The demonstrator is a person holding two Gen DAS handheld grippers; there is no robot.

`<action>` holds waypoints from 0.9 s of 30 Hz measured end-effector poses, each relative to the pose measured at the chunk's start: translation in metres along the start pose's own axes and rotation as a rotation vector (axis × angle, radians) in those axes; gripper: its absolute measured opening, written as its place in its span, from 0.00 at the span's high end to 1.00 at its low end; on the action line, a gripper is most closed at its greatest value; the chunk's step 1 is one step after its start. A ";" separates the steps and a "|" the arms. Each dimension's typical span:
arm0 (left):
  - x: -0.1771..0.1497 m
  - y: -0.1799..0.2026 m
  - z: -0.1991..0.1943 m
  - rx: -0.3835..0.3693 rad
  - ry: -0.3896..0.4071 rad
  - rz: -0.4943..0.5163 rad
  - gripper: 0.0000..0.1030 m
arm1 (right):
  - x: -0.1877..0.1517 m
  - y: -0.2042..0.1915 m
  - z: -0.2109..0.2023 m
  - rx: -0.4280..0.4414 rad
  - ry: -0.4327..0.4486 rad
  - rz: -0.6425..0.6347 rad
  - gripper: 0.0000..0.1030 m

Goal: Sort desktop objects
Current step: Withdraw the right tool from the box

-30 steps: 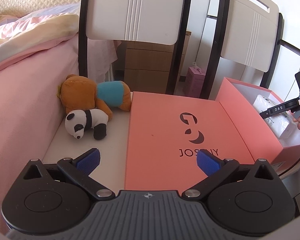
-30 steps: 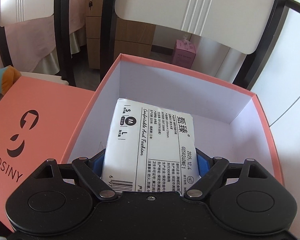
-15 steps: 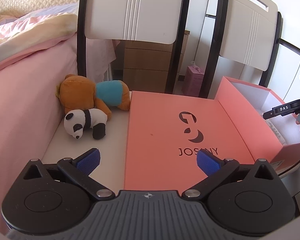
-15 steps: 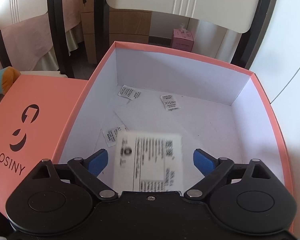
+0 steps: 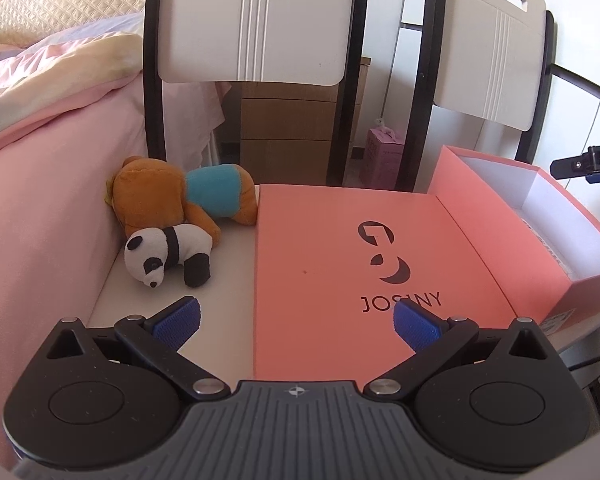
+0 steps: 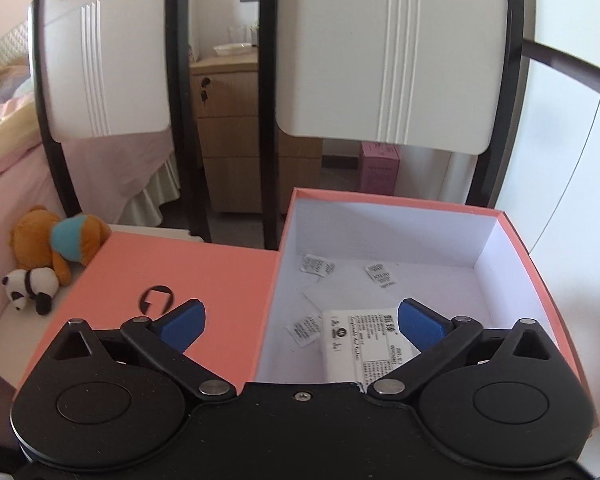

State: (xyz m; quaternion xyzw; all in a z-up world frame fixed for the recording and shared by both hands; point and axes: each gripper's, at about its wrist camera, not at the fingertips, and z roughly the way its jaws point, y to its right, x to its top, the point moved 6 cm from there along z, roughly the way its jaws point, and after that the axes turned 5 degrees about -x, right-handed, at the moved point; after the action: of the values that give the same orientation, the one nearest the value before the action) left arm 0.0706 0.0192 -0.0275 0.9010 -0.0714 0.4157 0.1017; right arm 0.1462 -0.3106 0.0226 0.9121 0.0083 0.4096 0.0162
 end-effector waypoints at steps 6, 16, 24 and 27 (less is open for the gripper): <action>0.003 -0.002 -0.005 -0.017 0.009 0.020 0.00 | -0.006 -0.051 -0.044 0.069 0.048 -0.024 0.01; 0.005 -0.030 -0.002 0.027 0.013 -0.064 0.00 | -0.023 -0.100 -0.075 0.142 0.107 0.021 0.01; 0.001 -0.034 -0.005 0.057 0.049 -0.055 0.00 | -0.037 -0.110 -0.048 0.137 0.162 0.025 0.01; 0.007 -0.041 -0.006 0.086 0.085 -0.052 0.00 | -0.042 -0.113 -0.041 0.190 0.179 0.016 0.01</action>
State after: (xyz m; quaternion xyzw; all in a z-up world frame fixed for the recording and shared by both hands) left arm 0.0797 0.0600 -0.0235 0.8876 -0.0253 0.4535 0.0766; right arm 0.0875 -0.1976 0.0140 0.8694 0.0414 0.4868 -0.0744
